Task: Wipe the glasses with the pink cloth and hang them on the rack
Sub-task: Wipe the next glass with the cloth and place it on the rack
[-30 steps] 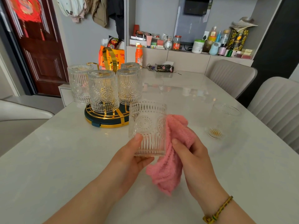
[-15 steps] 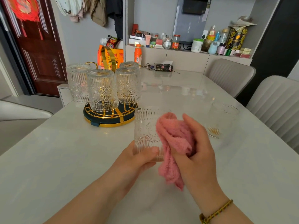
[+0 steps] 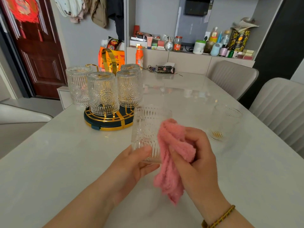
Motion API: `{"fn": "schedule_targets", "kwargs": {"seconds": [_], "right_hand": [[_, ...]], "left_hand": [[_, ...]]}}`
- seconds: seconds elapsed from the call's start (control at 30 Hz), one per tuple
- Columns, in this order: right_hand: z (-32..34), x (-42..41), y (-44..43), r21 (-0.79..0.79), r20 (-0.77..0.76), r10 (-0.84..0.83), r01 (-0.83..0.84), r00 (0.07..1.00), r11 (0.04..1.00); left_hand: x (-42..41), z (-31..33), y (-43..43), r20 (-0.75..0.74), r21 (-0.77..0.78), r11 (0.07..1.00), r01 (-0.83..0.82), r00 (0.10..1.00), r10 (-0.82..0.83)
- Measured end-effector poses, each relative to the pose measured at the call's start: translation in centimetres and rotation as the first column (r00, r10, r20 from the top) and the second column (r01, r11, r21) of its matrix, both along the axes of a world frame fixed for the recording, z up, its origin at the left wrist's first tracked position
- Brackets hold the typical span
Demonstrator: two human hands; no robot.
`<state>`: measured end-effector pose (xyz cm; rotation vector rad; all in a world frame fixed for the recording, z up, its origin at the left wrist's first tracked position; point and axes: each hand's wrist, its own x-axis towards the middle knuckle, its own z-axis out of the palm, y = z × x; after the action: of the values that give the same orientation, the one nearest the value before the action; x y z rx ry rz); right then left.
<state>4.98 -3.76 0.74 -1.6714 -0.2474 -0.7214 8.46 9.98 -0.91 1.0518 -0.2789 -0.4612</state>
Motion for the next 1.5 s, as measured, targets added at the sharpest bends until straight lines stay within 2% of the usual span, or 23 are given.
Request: {"fn": "schedule_targets", "kwargs": {"seconds": [0.07,0.13,0.27,0.37,0.5,0.57,0.63,0.73,0.83,0.93,1.03,1.13,1.2,1.3,1.4,1.5], "right_hand": [[0.2,-0.2,-0.2,0.052,0.067,-0.078,0.075,0.995,0.996],[0.5,-0.1,-0.7,0.137,0.064,-0.155,0.145,0.986,0.980],[0.2,0.6,-1.3,0.192,-0.078,-0.138,0.150,0.987,0.970],[-0.1,0.6,-0.6,0.135,-0.159,-0.055,0.077,0.986,0.988],[0.2,0.0,-0.1,-0.007,-0.045,-0.038,0.038,0.998,0.999],[0.5,-0.2,-0.3,-0.041,0.037,-0.046,0.048,0.998,0.998],[0.8,-0.1,-0.7,0.044,0.065,-0.117,0.114,0.991,0.992],[1.3,0.1,-1.9,0.227,0.008,-0.238,0.230,0.971,0.946],[2.5,0.5,-3.2,0.307,-0.143,-0.172,0.209,0.975,0.929],[3.7,0.0,-4.1,0.184,-0.205,-0.083,0.121,0.975,0.975],[5.2,-0.8,-4.8,0.065,-0.244,-0.016,0.033,0.970,0.997],[7.5,-1.4,-5.3,-0.198,-0.309,0.009,-0.074,0.951,0.977],[9.3,-1.6,-5.0,-0.414,-0.375,0.017,-0.184,0.927,0.892],[10.6,-1.2,-3.9,-0.658,-0.437,-0.035,-0.292,0.899,0.694],[10.9,-0.6,-3.2,-0.740,-0.421,-0.075,-0.295,0.904,0.605],[11.9,-0.7,-2.9,-0.747,-0.485,-0.062,-0.376,0.872,0.548]], "left_hand": [[-0.5,0.2,-0.2,0.039,0.027,0.998,0.060,0.997,-0.061],[-0.8,0.2,-0.5,0.059,0.051,0.993,0.103,0.993,-0.106],[-0.7,0.3,-0.6,0.023,-0.026,0.994,0.108,0.994,-0.107],[-0.2,0.2,-0.4,-0.017,-0.078,0.995,0.070,0.997,-0.071],[0.1,0.0,-0.1,-0.007,-0.068,0.996,0.054,0.998,-0.054],[0.0,0.1,0.0,0.041,-0.022,0.995,0.098,0.994,-0.097],[-0.3,0.3,0.1,0.102,0.067,0.988,0.138,0.984,-0.144],[-0.3,0.6,0.4,0.139,0.217,0.966,0.140,0.975,-0.172],[-0.2,0.9,0.7,0.155,0.348,0.930,0.122,0.971,-0.185],[-0.2,1.0,0.8,0.167,0.378,0.921,0.092,0.972,-0.165],[0.0,1.2,1.2,0.178,0.344,0.938,0.043,0.978,-0.110],[-0.1,1.5,1.5,0.205,0.308,0.951,0.039,0.973,-0.106],[-0.3,1.6,1.4,0.229,0.298,0.952,0.064,0.964,-0.136],[-0.7,1.6,1.3,0.241,0.287,0.952,0.103,0.955,-0.176],[-0.9,1.6,1.2,0.217,0.223,0.965,0.137,0.958,-0.186],[-1.2,1.7,1.1,0.178,0.144,0.976,0.163,0.966,-0.188]]}}
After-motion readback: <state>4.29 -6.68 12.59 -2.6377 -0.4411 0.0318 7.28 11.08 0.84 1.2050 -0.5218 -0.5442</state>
